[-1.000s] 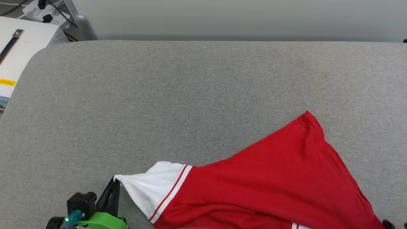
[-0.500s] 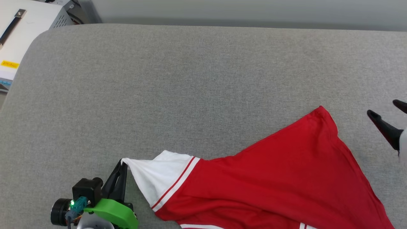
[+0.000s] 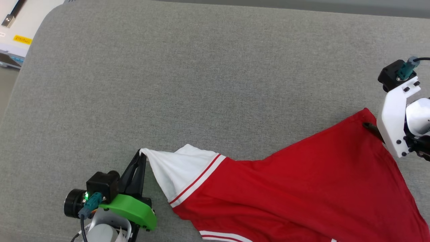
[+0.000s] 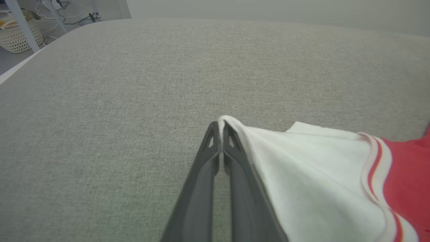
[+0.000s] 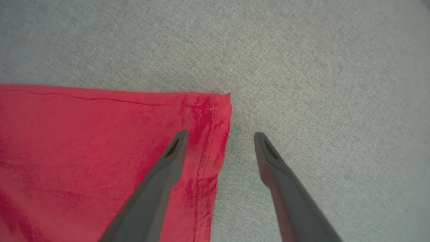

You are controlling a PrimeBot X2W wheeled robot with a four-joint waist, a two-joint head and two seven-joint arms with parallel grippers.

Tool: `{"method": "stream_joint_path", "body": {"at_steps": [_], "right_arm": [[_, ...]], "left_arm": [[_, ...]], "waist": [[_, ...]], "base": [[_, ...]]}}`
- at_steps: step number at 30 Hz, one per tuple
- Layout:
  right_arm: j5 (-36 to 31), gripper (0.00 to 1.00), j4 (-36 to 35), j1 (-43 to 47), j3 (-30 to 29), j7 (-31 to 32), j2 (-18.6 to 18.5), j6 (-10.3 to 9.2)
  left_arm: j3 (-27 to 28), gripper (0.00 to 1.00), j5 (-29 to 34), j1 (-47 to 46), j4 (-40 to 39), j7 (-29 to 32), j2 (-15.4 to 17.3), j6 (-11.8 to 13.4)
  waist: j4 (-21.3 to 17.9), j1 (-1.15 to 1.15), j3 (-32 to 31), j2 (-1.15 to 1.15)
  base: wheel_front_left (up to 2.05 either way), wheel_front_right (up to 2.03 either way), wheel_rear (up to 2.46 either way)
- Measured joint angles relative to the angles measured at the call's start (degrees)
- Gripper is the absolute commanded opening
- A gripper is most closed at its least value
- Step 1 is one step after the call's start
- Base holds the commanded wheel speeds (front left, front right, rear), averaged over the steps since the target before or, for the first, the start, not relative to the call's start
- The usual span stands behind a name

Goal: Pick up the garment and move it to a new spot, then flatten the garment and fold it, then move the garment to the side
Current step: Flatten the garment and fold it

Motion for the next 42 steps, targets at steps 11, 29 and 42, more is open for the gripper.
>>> {"method": "stream_joint_path", "body": {"at_steps": [11,29,42], "right_arm": [[2.7,1.0,15.8,-3.4,7.6,-9.3,1.8,0.04],[7.6,0.0,15.0,-3.3,11.0,-30.4,0.4,0.0],[8.0,0.0,0.9,0.7,0.2,-37.7,-2.1,0.0]], "left_arm": [[-0.6,0.0,1.1,-3.1,1.0,0.0,-2.5,-1.7],[2.0,0.0,3.2,-1.3,0.7,0.0,-1.2,-2.4],[5.6,0.0,4.4,-7.9,-11.8,3.9,6.3,-2.4]], "waist": [[3.3,-0.01,4.1,0.0],[0.4,0.0,-2.8,0.0],[-3.5,0.0,-8.8,0.0]], "base": [[0.0,0.0,0.0],[0.0,0.0,0.0],[0.0,0.0,0.0]]}}
